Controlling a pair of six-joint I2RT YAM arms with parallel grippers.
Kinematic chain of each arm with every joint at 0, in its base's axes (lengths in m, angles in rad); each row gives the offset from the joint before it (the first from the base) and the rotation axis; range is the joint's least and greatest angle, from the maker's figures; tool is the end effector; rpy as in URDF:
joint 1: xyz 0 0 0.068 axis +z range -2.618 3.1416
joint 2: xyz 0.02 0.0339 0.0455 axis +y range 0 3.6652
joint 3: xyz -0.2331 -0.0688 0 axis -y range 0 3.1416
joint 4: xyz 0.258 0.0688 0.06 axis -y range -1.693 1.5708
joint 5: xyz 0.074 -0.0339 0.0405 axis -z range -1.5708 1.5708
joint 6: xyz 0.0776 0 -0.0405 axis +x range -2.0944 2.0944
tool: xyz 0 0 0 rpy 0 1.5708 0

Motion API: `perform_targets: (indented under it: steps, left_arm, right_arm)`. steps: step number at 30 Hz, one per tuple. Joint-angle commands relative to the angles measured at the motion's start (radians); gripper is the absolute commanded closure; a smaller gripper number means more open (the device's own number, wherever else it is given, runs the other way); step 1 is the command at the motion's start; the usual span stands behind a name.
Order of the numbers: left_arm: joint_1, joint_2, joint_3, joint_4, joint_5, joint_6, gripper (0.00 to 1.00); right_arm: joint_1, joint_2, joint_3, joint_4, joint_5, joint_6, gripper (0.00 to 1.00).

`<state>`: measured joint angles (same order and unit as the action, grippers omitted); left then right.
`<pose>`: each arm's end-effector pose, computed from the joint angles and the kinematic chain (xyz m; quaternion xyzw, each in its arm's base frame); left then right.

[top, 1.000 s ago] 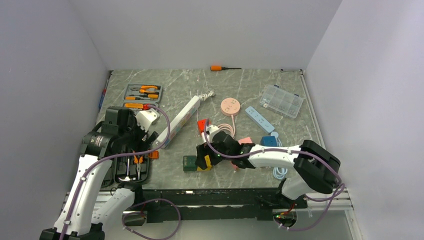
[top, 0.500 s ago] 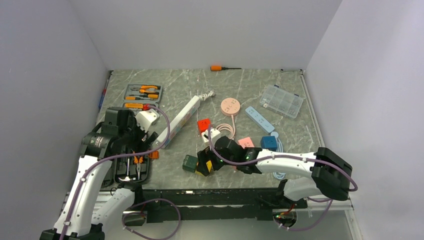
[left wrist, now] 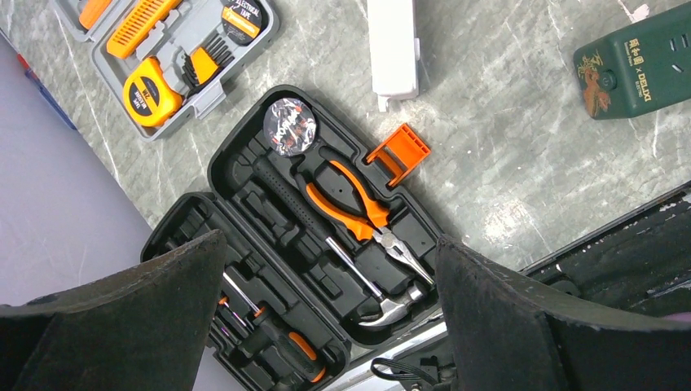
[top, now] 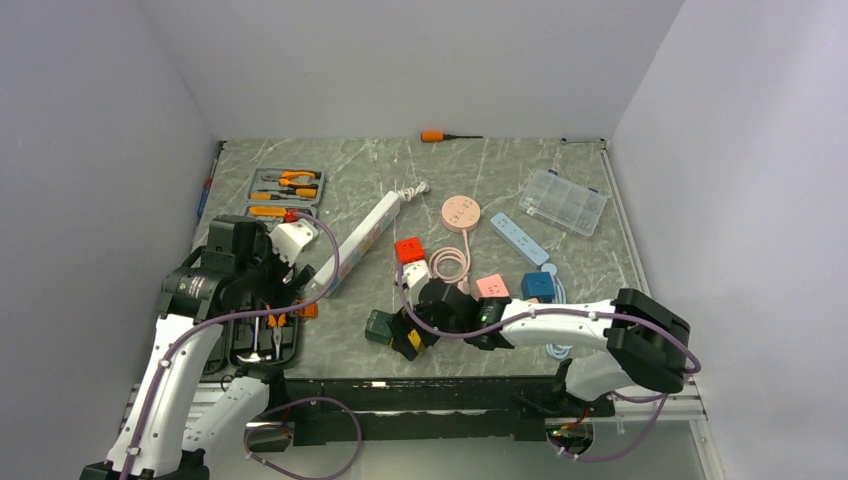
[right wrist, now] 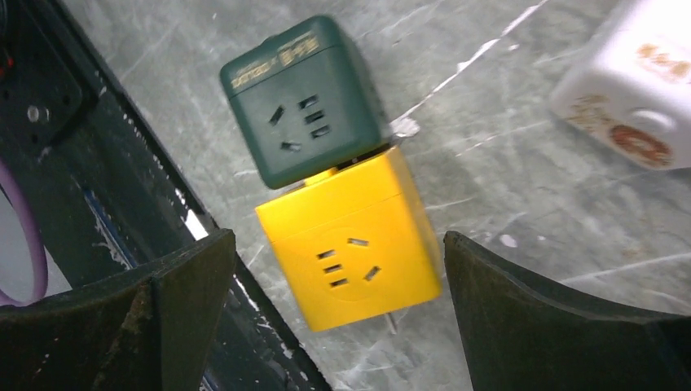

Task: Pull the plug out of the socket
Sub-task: Remove the plug from the socket.

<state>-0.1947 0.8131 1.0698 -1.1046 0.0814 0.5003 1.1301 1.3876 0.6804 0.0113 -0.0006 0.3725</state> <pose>0.1893 -0.0438 0.2929 0.3318 0.8738 0.0162 0.3550 0.1403 0.2976 0.1235 -0.3351 0.8416 0.2894 0.3094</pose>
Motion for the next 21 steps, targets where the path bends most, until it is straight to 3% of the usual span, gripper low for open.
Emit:
perform_targets:
  steps: [1,16,21]
  left_arm:
    - [0.005,-0.009,0.004,0.008,-0.007,0.014,0.01]
    - [0.005,-0.006,0.01,0.004,0.013,0.015,0.01]
    - [0.005,-0.013,0.008,0.001,0.018,0.023,0.01]
  right_arm:
    - [0.068,0.037,0.005,0.077,0.033,-0.052,0.0]
    - [0.125,0.177,0.08,0.046,0.27,-0.034,0.05]
    - [0.125,0.168,0.053,0.094,0.29,-0.03,0.21]
